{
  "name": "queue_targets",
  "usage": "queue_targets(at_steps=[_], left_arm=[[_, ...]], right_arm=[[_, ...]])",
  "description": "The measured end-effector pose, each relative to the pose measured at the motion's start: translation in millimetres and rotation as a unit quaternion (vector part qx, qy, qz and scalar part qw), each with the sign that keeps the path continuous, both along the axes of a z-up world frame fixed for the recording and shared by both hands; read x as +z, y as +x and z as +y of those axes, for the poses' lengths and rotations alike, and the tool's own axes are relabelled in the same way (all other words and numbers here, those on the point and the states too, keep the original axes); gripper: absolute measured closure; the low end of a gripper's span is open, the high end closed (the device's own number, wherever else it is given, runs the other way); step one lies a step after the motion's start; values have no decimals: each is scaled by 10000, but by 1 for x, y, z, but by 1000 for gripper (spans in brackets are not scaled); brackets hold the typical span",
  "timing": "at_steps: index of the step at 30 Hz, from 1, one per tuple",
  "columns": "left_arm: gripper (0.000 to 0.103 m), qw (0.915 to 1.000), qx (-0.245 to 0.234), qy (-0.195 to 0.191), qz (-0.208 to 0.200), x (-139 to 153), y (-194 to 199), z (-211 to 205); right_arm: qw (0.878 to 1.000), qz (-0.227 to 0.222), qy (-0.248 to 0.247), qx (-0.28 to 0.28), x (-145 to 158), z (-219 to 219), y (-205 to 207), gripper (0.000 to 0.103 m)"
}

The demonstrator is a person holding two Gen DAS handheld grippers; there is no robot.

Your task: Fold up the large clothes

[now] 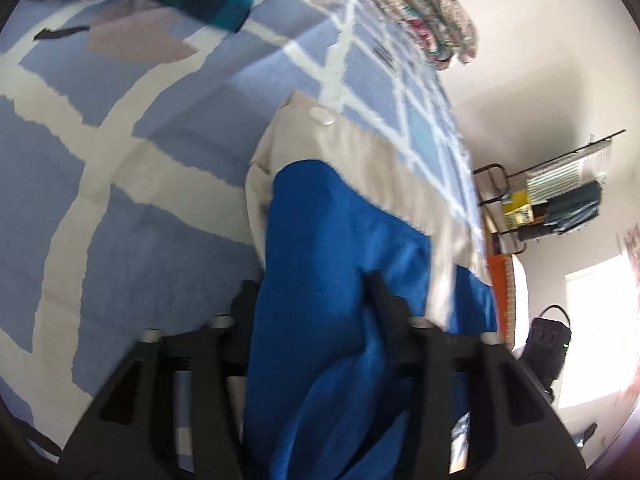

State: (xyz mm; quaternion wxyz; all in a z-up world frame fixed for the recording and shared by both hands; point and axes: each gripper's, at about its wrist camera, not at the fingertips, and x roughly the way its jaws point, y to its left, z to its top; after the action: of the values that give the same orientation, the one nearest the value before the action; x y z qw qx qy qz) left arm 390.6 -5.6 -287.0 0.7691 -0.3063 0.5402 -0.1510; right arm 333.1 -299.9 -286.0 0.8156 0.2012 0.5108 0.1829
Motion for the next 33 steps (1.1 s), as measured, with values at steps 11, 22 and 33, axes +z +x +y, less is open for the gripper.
queue_targets(at_steps=[11,22,33], left_arm=[[77,9981,-111,160,-578,39,-9,-16],[80,9944,-374,131,-982,82,-21,-3],[81,9905,-277,216,-1328,114,-15,34]], right_arm=[[9944,-494,-924,157,43,33,-12,80],[9852,-1097,-1276,325,96,67,-30,81],[9852,-1283,-1071,372,114,98,-15,82]])
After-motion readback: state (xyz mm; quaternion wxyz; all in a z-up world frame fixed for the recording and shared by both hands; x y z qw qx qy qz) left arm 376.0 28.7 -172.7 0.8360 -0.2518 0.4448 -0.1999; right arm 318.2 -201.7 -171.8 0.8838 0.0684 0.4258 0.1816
